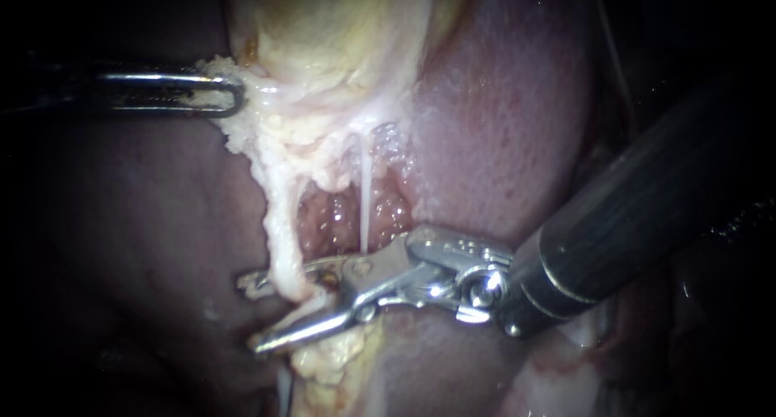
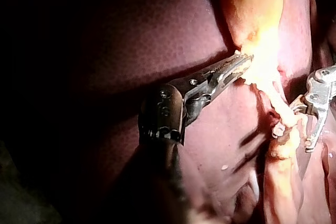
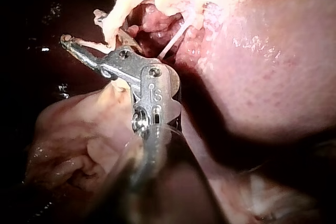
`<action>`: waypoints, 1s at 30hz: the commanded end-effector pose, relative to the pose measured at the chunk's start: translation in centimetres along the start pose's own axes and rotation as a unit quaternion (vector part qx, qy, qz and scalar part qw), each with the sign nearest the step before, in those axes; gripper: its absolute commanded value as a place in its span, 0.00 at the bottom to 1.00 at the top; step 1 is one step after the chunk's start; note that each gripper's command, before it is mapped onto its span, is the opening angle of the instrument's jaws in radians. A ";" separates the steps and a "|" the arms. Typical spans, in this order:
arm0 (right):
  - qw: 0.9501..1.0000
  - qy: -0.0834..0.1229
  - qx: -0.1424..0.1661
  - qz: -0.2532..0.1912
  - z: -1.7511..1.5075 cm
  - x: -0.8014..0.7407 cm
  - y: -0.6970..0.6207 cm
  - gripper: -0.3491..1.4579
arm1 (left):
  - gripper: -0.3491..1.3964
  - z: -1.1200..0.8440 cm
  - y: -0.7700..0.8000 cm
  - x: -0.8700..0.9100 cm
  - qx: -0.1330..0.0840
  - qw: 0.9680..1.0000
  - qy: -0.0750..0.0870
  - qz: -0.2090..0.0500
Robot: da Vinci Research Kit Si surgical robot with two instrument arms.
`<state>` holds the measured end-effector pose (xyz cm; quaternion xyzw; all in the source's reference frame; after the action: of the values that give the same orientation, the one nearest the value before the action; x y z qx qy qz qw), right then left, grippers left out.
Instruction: Clipping first clip left tube
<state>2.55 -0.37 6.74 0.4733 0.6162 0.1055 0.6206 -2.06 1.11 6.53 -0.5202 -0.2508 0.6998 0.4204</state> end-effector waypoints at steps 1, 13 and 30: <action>1.000 -0.010 -0.001 0.000 0.00 -0.02 0.01 0.41 | 0.00 0.00 0.00 0.00 0.001 1.000 0.000 0.000; 0.999 -0.037 -0.006 0.004 0.04 -0.23 0.03 0.38 | 0.00 0.00 0.00 0.00 0.001 1.000 0.000 0.000; 0.999 -0.034 -0.028 0.006 -0.12 -0.17 0.17 0.00 | 0.00 0.00 0.00 0.00 0.001 1.000 0.000 0.000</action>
<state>2.48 -0.35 7.00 0.4624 0.5873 0.1104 0.6551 -2.06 1.11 6.54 -0.5196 -0.2505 0.7002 0.4206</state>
